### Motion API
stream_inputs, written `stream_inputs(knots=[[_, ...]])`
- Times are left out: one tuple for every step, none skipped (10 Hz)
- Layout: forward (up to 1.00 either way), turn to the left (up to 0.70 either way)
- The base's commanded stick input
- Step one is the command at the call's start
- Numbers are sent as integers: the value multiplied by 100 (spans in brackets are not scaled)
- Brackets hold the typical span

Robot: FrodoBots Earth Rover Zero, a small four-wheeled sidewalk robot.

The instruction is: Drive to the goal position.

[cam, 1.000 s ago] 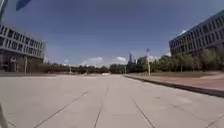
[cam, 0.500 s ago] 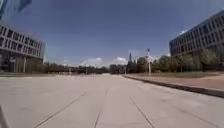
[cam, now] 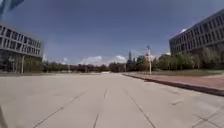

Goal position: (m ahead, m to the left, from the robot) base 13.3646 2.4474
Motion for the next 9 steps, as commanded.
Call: stream_inputs(knots=[[70,2],[70,2],[70,2],[70,2],[70,2],[70,2],[70,2],[70,2],[70,20]])
